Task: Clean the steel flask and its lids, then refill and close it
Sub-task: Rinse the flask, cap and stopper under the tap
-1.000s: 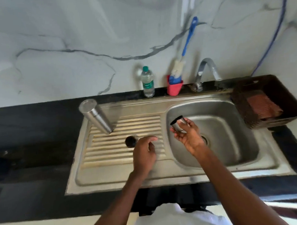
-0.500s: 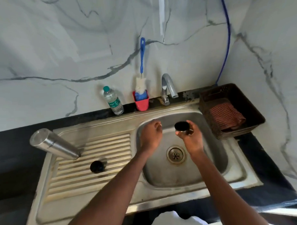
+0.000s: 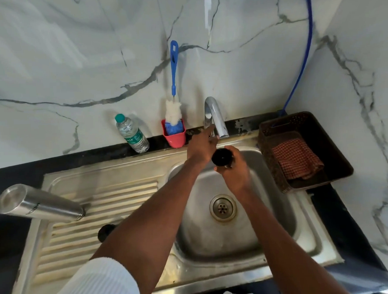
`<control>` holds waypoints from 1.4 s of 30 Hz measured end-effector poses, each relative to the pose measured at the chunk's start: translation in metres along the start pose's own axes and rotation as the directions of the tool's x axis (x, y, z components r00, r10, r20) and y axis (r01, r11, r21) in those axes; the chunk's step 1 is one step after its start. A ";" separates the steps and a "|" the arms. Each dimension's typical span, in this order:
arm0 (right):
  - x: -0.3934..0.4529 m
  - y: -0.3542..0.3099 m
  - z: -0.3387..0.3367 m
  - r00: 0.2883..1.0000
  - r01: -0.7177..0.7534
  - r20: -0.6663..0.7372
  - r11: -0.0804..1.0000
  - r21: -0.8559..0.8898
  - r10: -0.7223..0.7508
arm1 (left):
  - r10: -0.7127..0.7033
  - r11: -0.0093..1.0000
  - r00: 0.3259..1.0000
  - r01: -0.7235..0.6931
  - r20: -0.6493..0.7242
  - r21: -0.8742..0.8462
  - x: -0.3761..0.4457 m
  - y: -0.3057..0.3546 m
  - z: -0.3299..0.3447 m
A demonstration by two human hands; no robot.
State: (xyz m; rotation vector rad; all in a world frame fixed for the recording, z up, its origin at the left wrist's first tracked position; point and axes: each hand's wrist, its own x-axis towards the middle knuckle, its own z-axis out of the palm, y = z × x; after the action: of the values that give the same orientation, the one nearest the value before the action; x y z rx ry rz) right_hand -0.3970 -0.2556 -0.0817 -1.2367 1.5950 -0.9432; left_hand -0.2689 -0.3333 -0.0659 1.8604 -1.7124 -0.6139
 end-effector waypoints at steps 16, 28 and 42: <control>0.005 0.004 0.022 0.998 -0.019 -0.062 0.990 0.140 0.028 | -0.056 0.995 0.993 0.046 -0.101 -0.094 0.029 -0.019 0.000; 0.004 0.009 0.020 0.997 -0.044 -0.057 0.984 0.171 0.054 | 0.058 0.990 0.995 -0.047 -0.078 0.136 0.033 -0.015 0.003; 0.010 0.015 0.014 0.998 -0.041 -0.037 0.989 0.142 0.046 | 0.033 0.999 0.996 -0.033 -0.084 -0.003 0.033 -0.021 0.006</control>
State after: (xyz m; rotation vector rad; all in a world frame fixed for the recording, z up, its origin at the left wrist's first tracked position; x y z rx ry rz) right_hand -0.3891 -0.2624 -0.1022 -1.0876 1.5525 -1.0406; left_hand -0.2536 -0.3652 -0.0831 1.8253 -1.6827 -0.5179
